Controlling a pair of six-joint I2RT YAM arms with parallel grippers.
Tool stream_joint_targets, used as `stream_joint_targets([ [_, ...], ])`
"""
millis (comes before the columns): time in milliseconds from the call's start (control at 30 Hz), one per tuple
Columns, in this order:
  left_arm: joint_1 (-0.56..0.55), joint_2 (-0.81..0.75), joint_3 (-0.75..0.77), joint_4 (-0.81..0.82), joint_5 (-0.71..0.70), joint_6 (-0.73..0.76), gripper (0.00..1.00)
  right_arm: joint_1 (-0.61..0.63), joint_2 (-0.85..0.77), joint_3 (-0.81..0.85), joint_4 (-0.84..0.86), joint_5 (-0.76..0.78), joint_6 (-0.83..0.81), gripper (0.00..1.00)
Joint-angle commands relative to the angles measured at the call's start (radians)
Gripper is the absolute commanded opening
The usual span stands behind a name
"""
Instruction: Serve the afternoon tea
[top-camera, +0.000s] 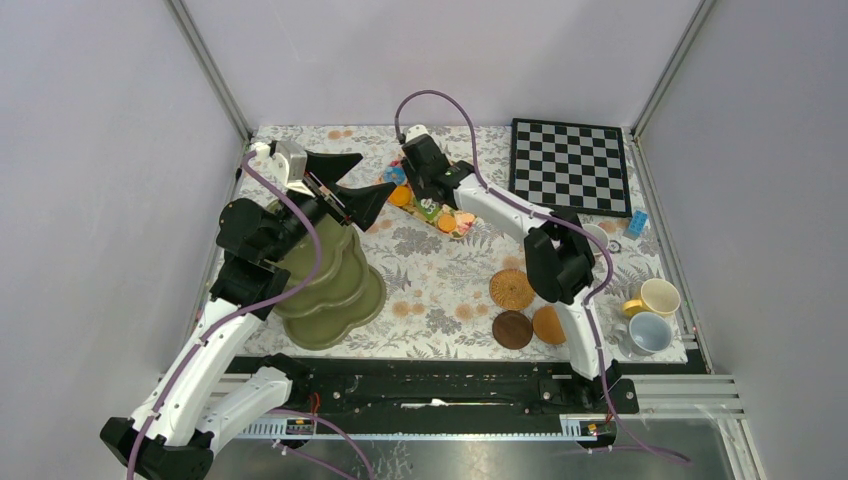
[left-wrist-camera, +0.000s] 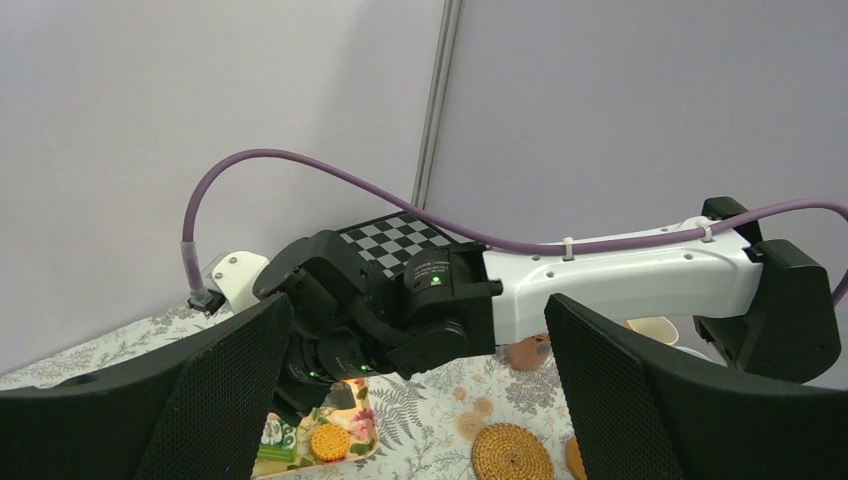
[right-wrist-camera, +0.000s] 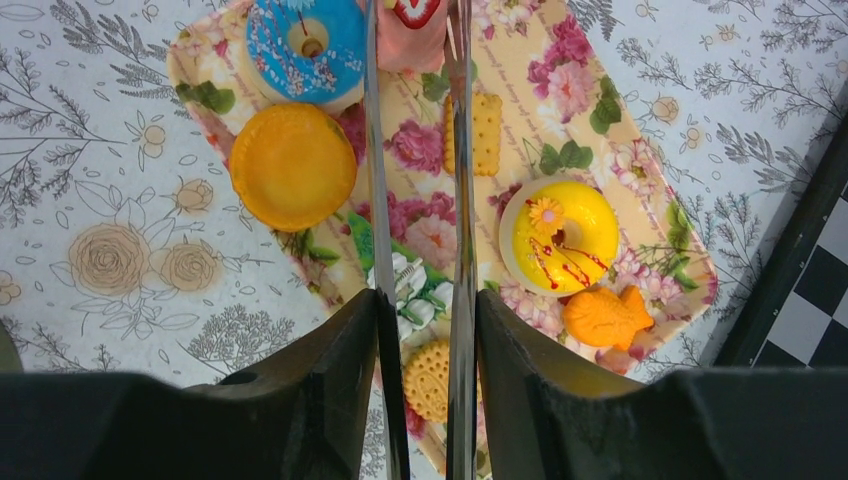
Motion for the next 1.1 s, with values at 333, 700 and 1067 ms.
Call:
stream_joint_targets([
  [333,0.004,-0.012,0.008,0.058,0.028,-0.008,0.99,-0.007,-0.008,0.078,-0.057,0.064,0.009,0.36],
  [700,0.004,-0.001,0.006,0.060,0.030,-0.013,0.99,-0.008,-0.358,-0.298,0.084,0.023,0.034,0.34],
  [1067,0.004,-0.004,0.004,0.070,0.039,-0.024,0.99,-0.009,-0.915,-0.817,0.181,-0.189,0.056,0.31],
])
